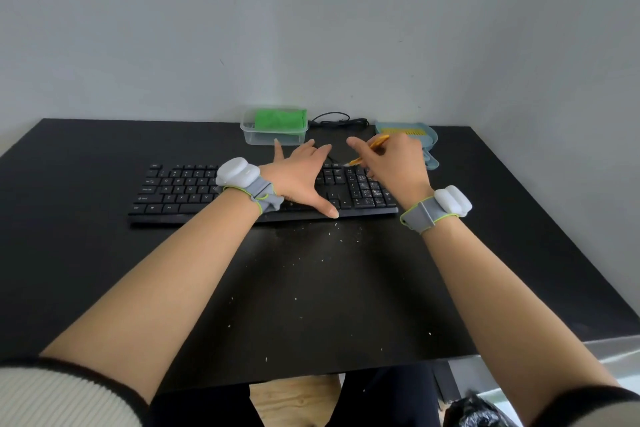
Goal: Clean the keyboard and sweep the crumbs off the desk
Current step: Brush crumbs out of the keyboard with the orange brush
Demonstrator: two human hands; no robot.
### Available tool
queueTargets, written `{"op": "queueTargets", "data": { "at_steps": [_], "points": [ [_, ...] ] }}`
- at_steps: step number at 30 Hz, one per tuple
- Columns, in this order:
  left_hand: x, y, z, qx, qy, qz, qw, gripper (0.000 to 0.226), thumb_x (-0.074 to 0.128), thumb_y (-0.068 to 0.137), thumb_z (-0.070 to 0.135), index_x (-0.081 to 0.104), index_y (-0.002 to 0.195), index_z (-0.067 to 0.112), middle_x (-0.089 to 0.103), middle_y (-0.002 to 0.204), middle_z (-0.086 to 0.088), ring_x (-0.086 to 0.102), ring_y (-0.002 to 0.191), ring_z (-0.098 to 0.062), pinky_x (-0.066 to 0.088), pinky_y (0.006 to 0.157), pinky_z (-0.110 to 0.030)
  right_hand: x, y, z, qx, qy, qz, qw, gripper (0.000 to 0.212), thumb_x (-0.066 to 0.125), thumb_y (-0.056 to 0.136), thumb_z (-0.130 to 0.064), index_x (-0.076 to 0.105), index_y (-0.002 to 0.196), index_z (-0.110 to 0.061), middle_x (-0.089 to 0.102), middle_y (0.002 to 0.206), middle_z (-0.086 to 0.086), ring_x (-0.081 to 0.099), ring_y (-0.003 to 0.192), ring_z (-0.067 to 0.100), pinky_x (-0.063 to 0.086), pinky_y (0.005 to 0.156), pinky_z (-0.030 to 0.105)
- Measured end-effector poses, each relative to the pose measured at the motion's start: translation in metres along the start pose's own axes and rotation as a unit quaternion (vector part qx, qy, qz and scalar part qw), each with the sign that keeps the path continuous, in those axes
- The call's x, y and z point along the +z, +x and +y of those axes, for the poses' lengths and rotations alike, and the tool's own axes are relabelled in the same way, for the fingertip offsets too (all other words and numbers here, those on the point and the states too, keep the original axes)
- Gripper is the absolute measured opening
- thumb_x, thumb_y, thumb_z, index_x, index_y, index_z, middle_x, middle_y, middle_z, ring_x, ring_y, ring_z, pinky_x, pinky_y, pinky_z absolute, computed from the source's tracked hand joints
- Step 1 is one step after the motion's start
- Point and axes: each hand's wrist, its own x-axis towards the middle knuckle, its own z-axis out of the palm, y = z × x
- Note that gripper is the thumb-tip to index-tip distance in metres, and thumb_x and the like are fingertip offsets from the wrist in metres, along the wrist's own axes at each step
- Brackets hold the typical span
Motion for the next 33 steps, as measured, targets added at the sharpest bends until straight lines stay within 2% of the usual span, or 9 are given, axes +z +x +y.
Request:
{"op": "queueTargets", "data": {
  "at_steps": [5, 9, 12, 15, 17, 22, 24, 27, 33],
  "points": [
    [0.006, 0.008, 0.0, 0.008, 0.012, 0.008, 1.0, 0.136, 0.075, 0.063, 0.073, -0.003, 0.157, 0.013, 0.017, 0.163, -0.004, -0.01, 0.152, -0.019, -0.012, 0.109, -0.073, -0.014, 0.002, 0.005, -0.025, -0.006, 0.04, 0.999, 0.062, 0.054, 0.096, -0.045, 0.064, 0.056, 0.001, 0.063, 0.048, -0.004, 0.057, 0.047, 0.015, 0.054, 0.062, 0.038],
    [0.005, 0.009, 0.0, 0.006, 0.014, 0.006, 1.0, 0.136, 0.075, 0.063, 0.073, -0.003, 0.157, 0.013, 0.017, 0.163, -0.005, -0.009, 0.152, -0.019, -0.011, 0.11, -0.073, -0.014, 0.008, 0.005, -0.022, 0.023, 0.061, 0.998, 0.068, 0.05, 0.088, -0.064, 0.07, 0.06, -0.005, 0.065, 0.049, 0.0, 0.066, 0.053, 0.018, 0.056, 0.071, 0.034],
    [0.005, 0.009, 0.001, 0.004, 0.014, 0.005, 1.0, 0.136, 0.075, 0.063, 0.073, -0.003, 0.157, 0.013, 0.017, 0.163, -0.005, -0.009, 0.152, -0.019, -0.011, 0.11, -0.073, -0.005, 0.009, 0.005, -0.015, 0.026, 0.026, 0.999, 0.074, 0.05, 0.082, -0.074, 0.071, 0.064, -0.005, 0.067, 0.055, 0.011, 0.067, 0.056, 0.025, 0.057, 0.068, 0.039],
    [0.005, 0.009, 0.001, 0.001, 0.012, 0.005, 1.0, 0.136, 0.075, 0.063, 0.073, -0.002, 0.157, 0.013, 0.017, 0.163, -0.005, -0.009, 0.152, -0.02, -0.012, 0.11, -0.073, 0.0, 0.003, 0.006, -0.023, -0.006, 0.003, 1.0, 0.065, 0.054, 0.087, -0.065, 0.069, 0.06, -0.008, 0.066, 0.053, 0.009, 0.065, 0.054, 0.023, 0.057, 0.065, 0.038],
    [0.005, 0.009, 0.0, 0.0, 0.009, 0.004, 1.0, 0.136, 0.076, 0.063, 0.072, -0.002, 0.157, 0.013, 0.016, 0.163, -0.006, -0.009, 0.152, -0.02, -0.012, 0.11, -0.072, -0.002, -0.001, 0.007, -0.032, -0.027, 0.008, 0.999, 0.055, 0.053, 0.088, -0.05, 0.066, 0.057, -0.006, 0.065, 0.053, 0.009, 0.062, 0.052, 0.023, 0.056, 0.06, 0.039],
    [0.005, 0.011, -0.001, -0.001, 0.001, 0.0, 1.0, 0.137, 0.076, 0.061, 0.072, -0.003, 0.157, 0.015, 0.017, 0.163, -0.004, -0.009, 0.152, -0.018, -0.013, 0.11, -0.071, -0.015, -0.012, 0.007, -0.067, -0.029, 0.023, 0.997, 0.047, 0.056, 0.086, -0.027, 0.043, 0.046, -0.006, 0.061, 0.051, 0.013, 0.051, 0.044, 0.023, 0.044, 0.044, 0.031],
    [0.005, 0.012, -0.002, -0.004, 0.002, -0.002, 1.0, 0.138, 0.076, 0.061, 0.073, -0.004, 0.157, 0.015, 0.016, 0.163, -0.004, -0.01, 0.152, -0.019, -0.012, 0.111, -0.071, -0.014, -0.012, 0.008, -0.074, -0.009, 0.045, 0.996, 0.047, 0.055, 0.088, -0.03, 0.051, 0.05, -0.003, 0.066, 0.055, 0.011, 0.062, 0.051, 0.025, 0.052, 0.051, 0.037],
    [0.006, 0.012, -0.003, -0.003, 0.002, -0.003, 1.0, 0.138, 0.076, 0.061, 0.074, -0.004, 0.157, 0.015, 0.015, 0.164, -0.005, -0.01, 0.152, -0.019, -0.012, 0.111, -0.071, -0.01, -0.012, 0.011, -0.075, -0.009, 0.043, 0.996, 0.051, 0.049, 0.089, -0.039, 0.059, 0.053, -0.004, 0.068, 0.057, 0.009, 0.063, 0.052, 0.024, 0.054, 0.056, 0.039],
    [0.007, 0.012, -0.003, -0.007, -0.004, 0.0, 1.0, 0.137, 0.076, 0.062, 0.073, -0.002, 0.157, 0.014, 0.015, 0.163, -0.003, -0.009, 0.152, -0.018, -0.013, 0.11, -0.071, -0.011, -0.016, 0.01, -0.091, -0.001, 0.028, 0.995, 0.048, 0.048, 0.085, -0.035, 0.053, 0.052, -0.001, 0.066, 0.057, 0.013, 0.06, 0.052, 0.031, 0.053, 0.052, 0.042]
  ]
}}
